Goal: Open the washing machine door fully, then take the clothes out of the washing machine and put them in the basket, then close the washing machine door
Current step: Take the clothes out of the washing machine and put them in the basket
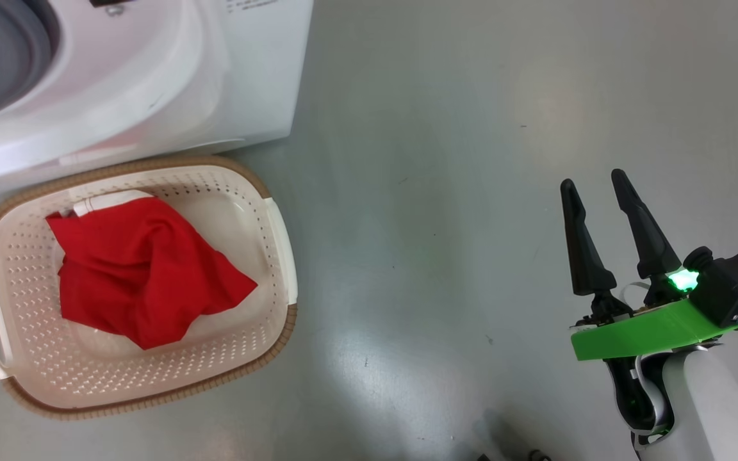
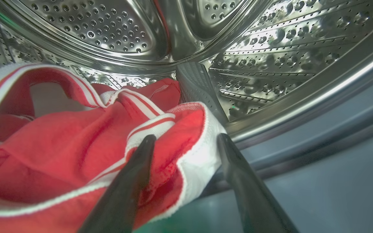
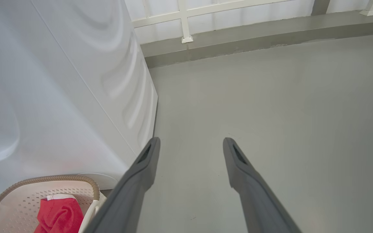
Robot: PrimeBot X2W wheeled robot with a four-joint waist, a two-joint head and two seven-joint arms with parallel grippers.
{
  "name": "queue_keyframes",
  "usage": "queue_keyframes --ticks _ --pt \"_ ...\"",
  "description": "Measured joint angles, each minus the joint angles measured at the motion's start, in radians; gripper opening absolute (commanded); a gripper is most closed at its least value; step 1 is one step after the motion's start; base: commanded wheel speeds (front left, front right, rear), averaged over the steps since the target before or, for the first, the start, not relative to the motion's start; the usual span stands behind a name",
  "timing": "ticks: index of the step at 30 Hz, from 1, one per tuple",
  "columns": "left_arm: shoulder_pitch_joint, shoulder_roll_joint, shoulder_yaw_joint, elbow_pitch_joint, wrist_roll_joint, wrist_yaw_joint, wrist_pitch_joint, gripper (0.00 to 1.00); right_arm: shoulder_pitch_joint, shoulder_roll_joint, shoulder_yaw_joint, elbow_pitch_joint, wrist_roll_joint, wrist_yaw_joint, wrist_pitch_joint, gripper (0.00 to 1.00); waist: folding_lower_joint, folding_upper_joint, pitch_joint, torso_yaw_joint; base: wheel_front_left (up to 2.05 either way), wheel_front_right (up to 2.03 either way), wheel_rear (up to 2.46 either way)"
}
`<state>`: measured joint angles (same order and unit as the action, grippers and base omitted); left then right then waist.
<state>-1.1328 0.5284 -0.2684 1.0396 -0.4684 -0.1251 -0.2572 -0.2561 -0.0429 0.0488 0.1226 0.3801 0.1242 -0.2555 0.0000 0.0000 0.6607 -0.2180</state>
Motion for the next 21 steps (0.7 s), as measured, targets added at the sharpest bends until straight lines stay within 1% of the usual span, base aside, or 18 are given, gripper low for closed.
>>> queue_keyframes --ticks 1,3,4,6,8,9,10,21 --pt "0.000 0.000 -0.004 0.000 0.000 0.000 0.000 0.56 0.000 0.000 0.000 0.000 0.000 0.000 0.000 1.00 0.0000 0.0000 0.001 0.000 0.00 0.00 0.00" --pt "0.000 0.002 -0.011 -0.001 -0.002 0.000 0.000 0.32 0.000 0.000 -0.001 -0.001 0.000 0.000 0.000 1.00 0.0000 0.0000 0.002 0.001 0.00 0.00 0.00" --pt "0.000 0.003 -0.014 -0.003 -0.002 0.000 0.000 0.25 0.000 0.000 -0.001 -0.001 0.000 0.000 0.000 1.00 0.0000 0.0000 0.002 0.002 0.00 0.00 0.00" --pt "0.000 0.003 -0.016 -0.003 -0.002 0.000 0.000 0.19 0.000 0.000 -0.001 -0.001 0.000 0.000 0.000 1.00 0.0000 0.0000 0.000 0.003 0.00 0.00 0.00" --pt "0.000 0.003 -0.015 -0.007 -0.002 0.000 0.000 0.06 0.000 0.000 0.000 -0.001 0.000 0.000 0.000 1.00 0.0000 0.0000 -0.002 0.004 0.00 0.00 0.00" --pt "0.000 0.003 -0.013 -0.013 -0.002 0.000 0.000 0.06 0.000 0.000 0.000 -0.001 0.000 0.000 0.000 1.00 0.0000 0.0000 -0.003 0.005 0.00 0.00 0.00" --pt "0.000 0.003 -0.011 -0.023 -0.001 0.000 0.000 0.00 0.000 0.000 0.000 -0.001 0.000 0.000 0.000 1.00 0.0000 0.0000 -0.003 0.006 0.00 0.00 0.00" --pt "0.009 -0.014 0.043 -0.087 0.029 0.000 0.000 0.00 0.000 0.000 -0.003 0.000 -0.002 0.000 0.000 1.00 0.0000 0.0000 -0.016 0.020 0.00 0.00 0.00"
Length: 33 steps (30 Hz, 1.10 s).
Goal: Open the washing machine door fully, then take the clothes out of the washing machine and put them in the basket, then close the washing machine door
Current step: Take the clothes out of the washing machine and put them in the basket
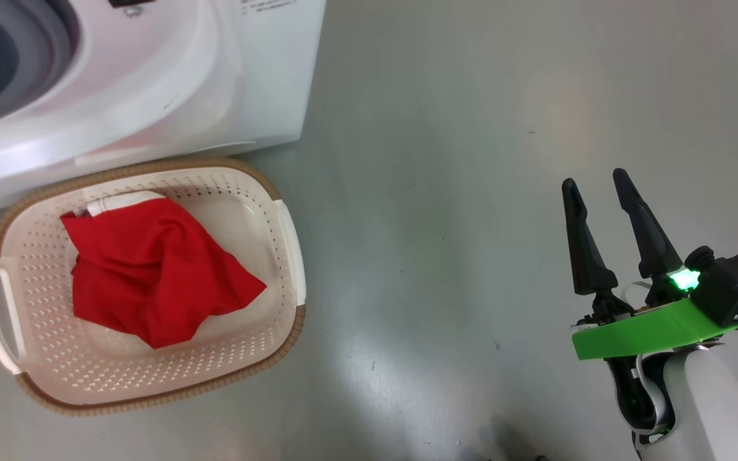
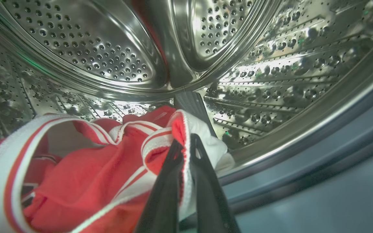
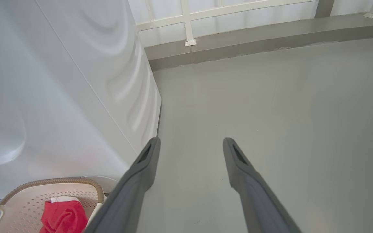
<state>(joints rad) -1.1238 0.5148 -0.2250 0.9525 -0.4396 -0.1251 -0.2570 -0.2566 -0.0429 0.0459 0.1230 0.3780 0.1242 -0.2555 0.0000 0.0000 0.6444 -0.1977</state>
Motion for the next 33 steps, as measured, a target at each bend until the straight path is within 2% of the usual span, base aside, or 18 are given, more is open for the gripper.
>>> queue_keyframes --ticks 6,13,18,23,33 --pt "0.040 -0.034 0.080 -0.073 0.000 0.000 0.000 0.00 0.000 0.000 -0.005 0.005 -0.001 0.000 0.000 1.00 0.0000 0.0000 -0.016 0.012 0.00 0.00 0.00" --pt "0.157 -0.125 0.237 -0.215 0.044 0.000 0.000 0.00 0.000 0.000 -0.030 0.015 -0.012 0.000 0.000 1.00 0.0000 0.0000 -0.047 0.042 0.00 0.00 0.00" --pt "0.244 -0.198 0.314 -0.340 0.102 0.000 0.000 0.00 0.000 0.000 -0.040 0.020 -0.019 0.000 0.000 1.00 0.0000 0.0000 -0.067 0.070 0.00 0.00 0.00" --pt "0.337 -0.257 0.359 -0.432 0.116 0.000 0.000 0.00 0.002 -0.001 -0.047 0.024 -0.019 0.000 0.000 1.00 0.0000 0.0000 -0.091 0.093 0.00 0.00 0.00" --pt "0.493 -0.319 0.381 -0.607 0.121 0.000 0.000 0.00 0.009 -0.001 -0.067 0.029 -0.023 0.000 0.000 1.00 0.0000 0.0000 -0.128 0.133 0.00 0.00 0.00"
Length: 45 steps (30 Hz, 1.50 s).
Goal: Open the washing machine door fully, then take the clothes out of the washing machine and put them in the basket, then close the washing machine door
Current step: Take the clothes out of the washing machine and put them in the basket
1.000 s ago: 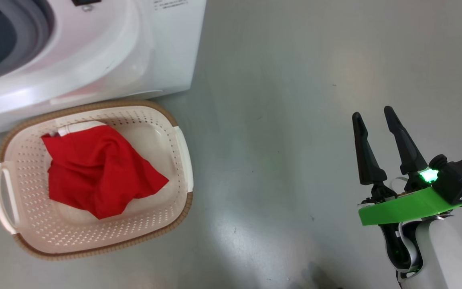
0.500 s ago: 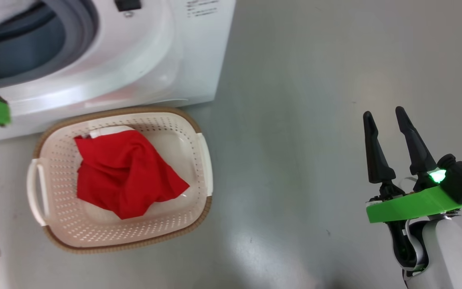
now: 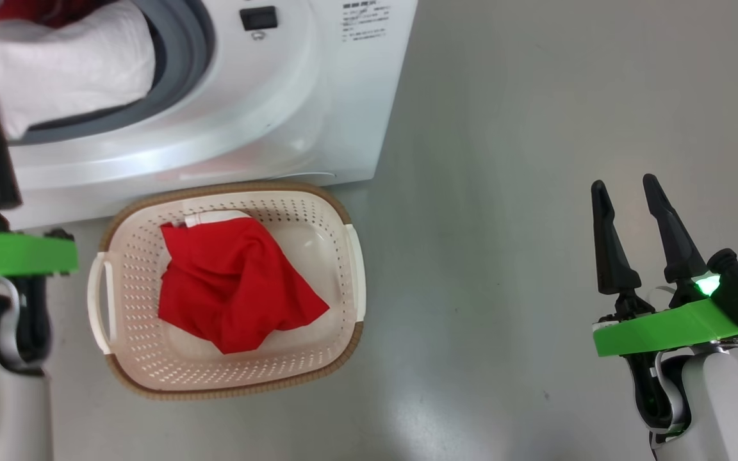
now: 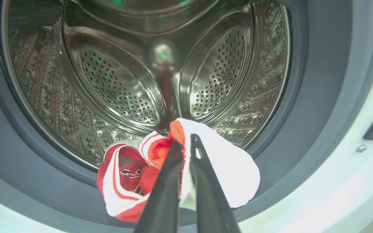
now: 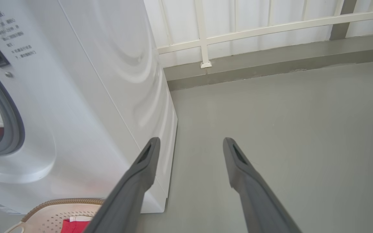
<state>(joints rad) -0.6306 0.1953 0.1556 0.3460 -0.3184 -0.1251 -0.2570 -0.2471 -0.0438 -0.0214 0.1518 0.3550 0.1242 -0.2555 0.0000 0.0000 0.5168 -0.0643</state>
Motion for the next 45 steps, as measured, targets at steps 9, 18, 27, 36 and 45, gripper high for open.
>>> queue_keyframes --ticks 9,18,27,36,45 --pt "0.153 -0.058 0.034 -0.201 0.012 0.000 0.000 0.00 0.027 0.000 -0.021 0.004 -0.007 0.000 0.000 1.00 0.0000 0.0000 -0.034 0.026 0.00 0.00 0.00" --pt "0.257 -0.101 0.074 -0.408 0.017 0.000 0.000 0.00 0.047 0.000 -0.030 0.005 -0.014 0.000 0.000 1.00 0.0000 0.0000 -0.066 0.040 0.00 0.00 0.00" --pt "0.305 -0.128 0.080 -0.618 0.018 0.000 -0.001 0.00 0.060 0.000 -0.030 0.006 -0.014 0.000 0.000 1.00 0.0000 0.0000 -0.073 0.042 0.00 0.00 0.00" --pt "0.339 -0.137 0.030 -0.501 -0.006 0.000 -0.001 0.00 0.060 0.000 -0.025 0.007 -0.014 0.000 0.000 1.00 0.0000 0.0000 -0.073 0.037 0.00 0.00 0.00" --pt "0.332 -0.127 -0.044 -0.226 -0.031 0.000 -0.001 0.00 0.058 0.000 -0.019 0.006 -0.013 0.000 0.000 1.00 0.0000 0.0000 -0.043 0.036 0.00 0.00 0.00"
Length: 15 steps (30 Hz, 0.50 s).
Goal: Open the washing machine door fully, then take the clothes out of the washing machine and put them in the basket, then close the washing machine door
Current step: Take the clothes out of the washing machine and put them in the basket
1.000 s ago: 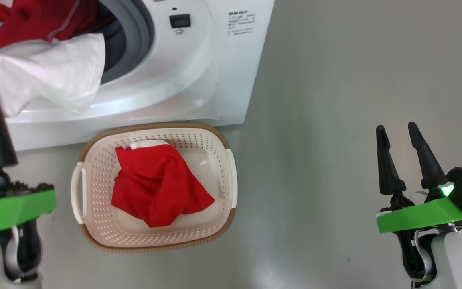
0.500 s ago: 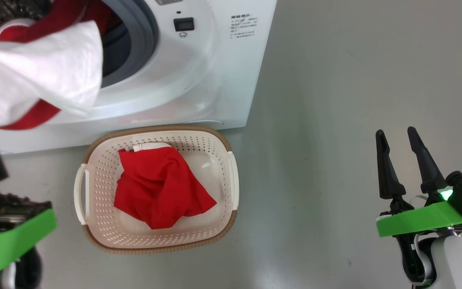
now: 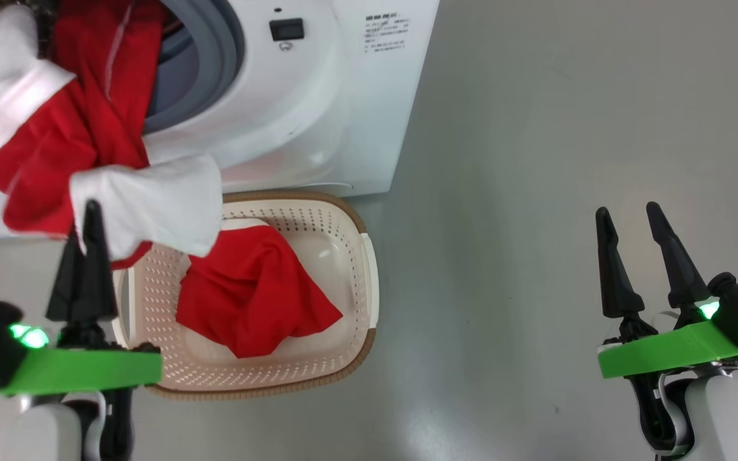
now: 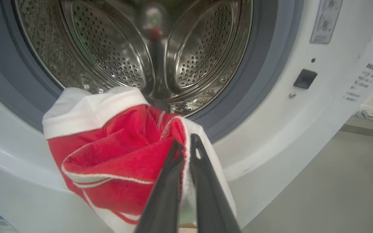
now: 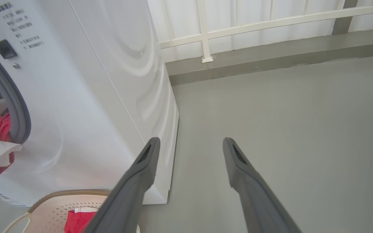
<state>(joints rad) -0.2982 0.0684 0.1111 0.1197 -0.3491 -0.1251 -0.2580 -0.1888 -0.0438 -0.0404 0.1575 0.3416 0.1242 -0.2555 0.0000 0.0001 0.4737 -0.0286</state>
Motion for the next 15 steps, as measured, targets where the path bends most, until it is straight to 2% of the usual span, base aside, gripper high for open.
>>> queue_keyframes --ticks 8,15 --pt "-0.125 0.051 -0.072 0.249 0.002 0.000 0.000 0.01 -0.024 0.000 0.016 -0.006 0.008 0.000 0.000 1.00 0.0000 0.0000 0.050 -0.008 0.00 0.00 0.00" --pt "-0.209 0.069 -0.122 0.419 0.019 0.000 0.001 0.02 -0.041 0.000 0.022 -0.011 0.011 0.000 0.000 1.00 0.0001 0.0000 0.093 -0.019 0.00 0.00 0.00"
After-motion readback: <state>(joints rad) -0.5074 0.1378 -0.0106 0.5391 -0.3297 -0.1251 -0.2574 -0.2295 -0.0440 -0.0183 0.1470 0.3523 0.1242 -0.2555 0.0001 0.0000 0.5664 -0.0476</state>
